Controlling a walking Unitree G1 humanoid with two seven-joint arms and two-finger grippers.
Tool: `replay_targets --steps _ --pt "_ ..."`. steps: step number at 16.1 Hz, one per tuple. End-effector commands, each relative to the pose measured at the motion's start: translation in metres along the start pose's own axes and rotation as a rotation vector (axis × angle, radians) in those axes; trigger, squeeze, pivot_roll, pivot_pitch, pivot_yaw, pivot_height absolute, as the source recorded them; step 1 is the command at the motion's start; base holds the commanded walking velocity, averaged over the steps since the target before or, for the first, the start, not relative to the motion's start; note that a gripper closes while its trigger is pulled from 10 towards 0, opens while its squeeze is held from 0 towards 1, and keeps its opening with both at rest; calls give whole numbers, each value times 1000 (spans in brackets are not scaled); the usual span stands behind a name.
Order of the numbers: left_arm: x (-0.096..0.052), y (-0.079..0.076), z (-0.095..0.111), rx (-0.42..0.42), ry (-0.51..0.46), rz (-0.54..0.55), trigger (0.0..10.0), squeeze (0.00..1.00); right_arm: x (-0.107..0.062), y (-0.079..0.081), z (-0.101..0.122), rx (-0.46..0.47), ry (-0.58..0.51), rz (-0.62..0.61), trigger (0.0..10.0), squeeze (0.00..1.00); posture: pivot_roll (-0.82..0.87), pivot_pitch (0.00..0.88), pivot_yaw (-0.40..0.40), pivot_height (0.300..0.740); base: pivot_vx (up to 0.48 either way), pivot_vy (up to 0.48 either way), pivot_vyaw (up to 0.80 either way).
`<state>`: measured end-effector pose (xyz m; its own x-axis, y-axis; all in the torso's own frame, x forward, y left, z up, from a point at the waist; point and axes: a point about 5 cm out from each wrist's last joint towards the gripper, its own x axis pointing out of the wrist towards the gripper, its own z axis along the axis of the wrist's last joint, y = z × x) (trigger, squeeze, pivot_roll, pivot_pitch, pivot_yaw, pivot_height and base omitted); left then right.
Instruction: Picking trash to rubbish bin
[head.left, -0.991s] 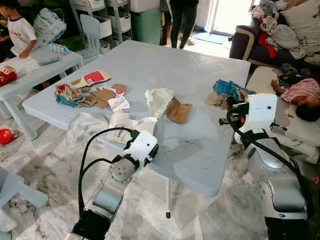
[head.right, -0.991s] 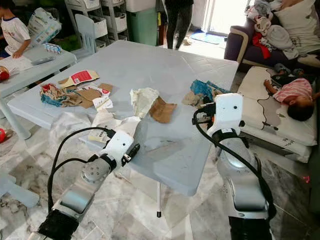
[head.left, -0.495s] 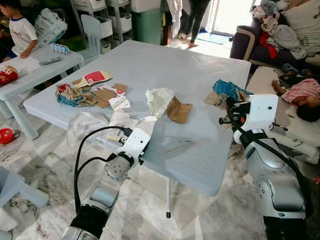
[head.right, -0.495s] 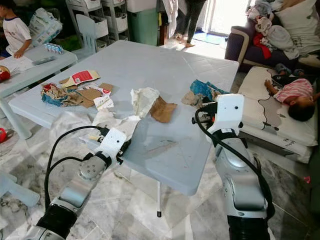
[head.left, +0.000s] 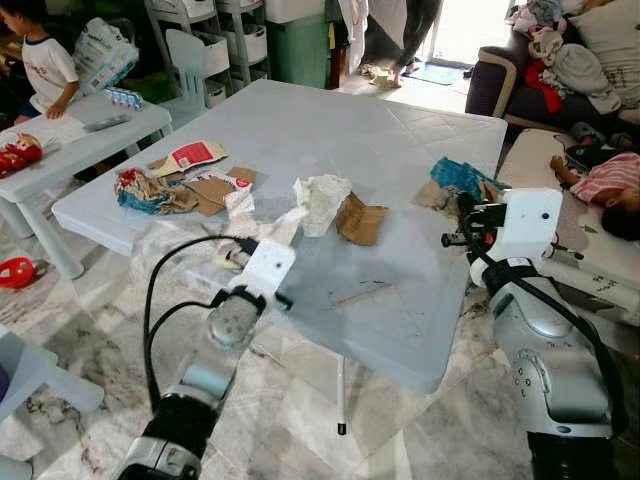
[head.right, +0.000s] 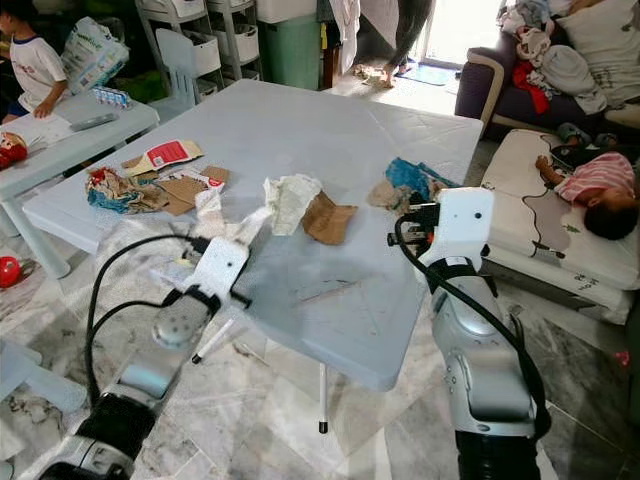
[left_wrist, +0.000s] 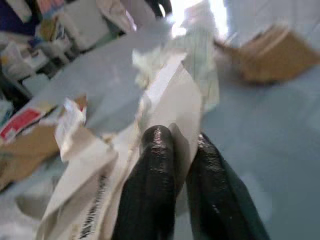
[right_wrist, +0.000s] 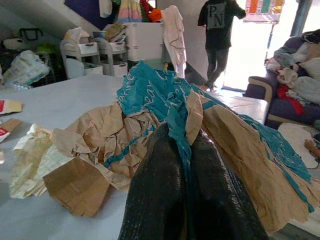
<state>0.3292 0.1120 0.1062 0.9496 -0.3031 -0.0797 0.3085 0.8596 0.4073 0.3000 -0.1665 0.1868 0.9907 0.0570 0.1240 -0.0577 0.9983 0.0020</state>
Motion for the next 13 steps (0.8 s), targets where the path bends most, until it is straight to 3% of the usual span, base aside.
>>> replay_targets --steps 1,4,6,11,13 --pt "2 2 8 -3 -39 7 0 0 0 -3 4 -3 -21 -12 0 0 -55 0 9 740 0 0 0" --pt "5 -9 31 -36 -183 -32 0 0 3 -4 7 -41 -40 -22 0 0 -51 0 6 740 0 0 0" --pt "5 -9 36 -42 -213 -33 0 0 5 -3 8 -42 -42 -21 0 0 -47 0 3 740 0 0 0" --pt "-2 9 67 -105 -379 110 0 0 6 -2 8 -41 -56 -20 0 0 -39 0 7 740 0 0 0" --pt "-7 17 71 -124 -396 169 0 0 7 0 8 -45 -64 -15 0 0 -38 0 8 740 0 0 0"
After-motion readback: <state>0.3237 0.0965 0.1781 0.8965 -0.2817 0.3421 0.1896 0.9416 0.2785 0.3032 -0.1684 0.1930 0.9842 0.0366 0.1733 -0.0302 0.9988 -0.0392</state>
